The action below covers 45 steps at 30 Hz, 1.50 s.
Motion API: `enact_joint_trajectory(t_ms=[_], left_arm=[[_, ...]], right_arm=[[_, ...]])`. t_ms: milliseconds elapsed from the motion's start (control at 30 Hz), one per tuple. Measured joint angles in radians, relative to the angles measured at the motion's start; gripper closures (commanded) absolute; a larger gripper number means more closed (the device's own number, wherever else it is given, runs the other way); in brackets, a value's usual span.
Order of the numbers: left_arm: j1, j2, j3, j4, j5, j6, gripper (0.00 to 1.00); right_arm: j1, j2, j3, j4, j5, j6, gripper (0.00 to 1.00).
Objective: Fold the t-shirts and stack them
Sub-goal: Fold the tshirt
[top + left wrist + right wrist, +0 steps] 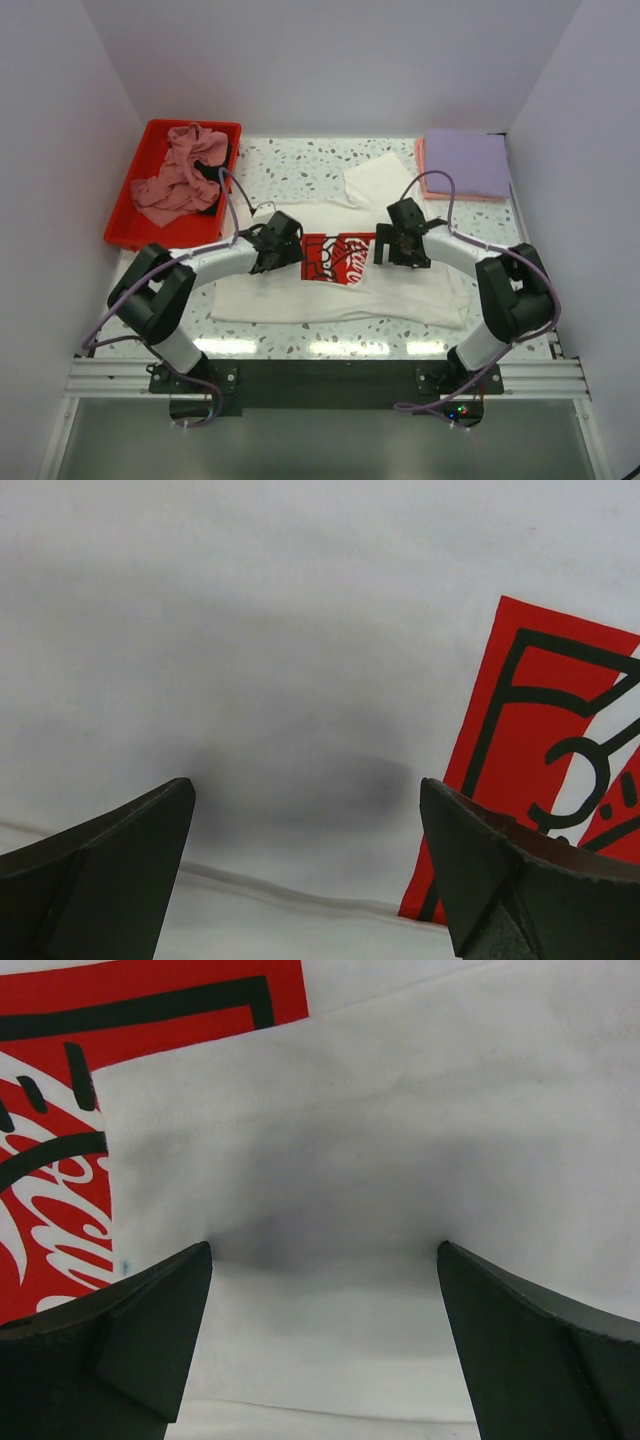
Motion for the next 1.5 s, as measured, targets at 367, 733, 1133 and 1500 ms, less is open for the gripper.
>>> enact_joint_trajectory(t_ms=[367, 733, 1133, 1500], left_arm=[[-0.014, -0.090, -0.135, 0.153, 0.077, -0.022, 0.00], [-0.043, -0.229, -0.246, 0.143, 0.140, -0.095, 0.00], [0.023, -0.185, 0.072, -0.089, -0.048, -0.055, 0.00], [0.259, 0.232, 0.470, -0.191, -0.101, 0.026, 0.11]], right_arm=[[0.000, -0.140, -0.150, 0.018, 0.058, 0.048, 0.01], [0.000, -0.256, -0.235, -0.046, 0.043, 0.060, 0.01], [-0.002, -0.460, -0.051, -0.126, -0.033, 0.003, 0.01], [-0.002, -0.513, -0.069, -0.105, -0.104, -0.025, 0.01]])
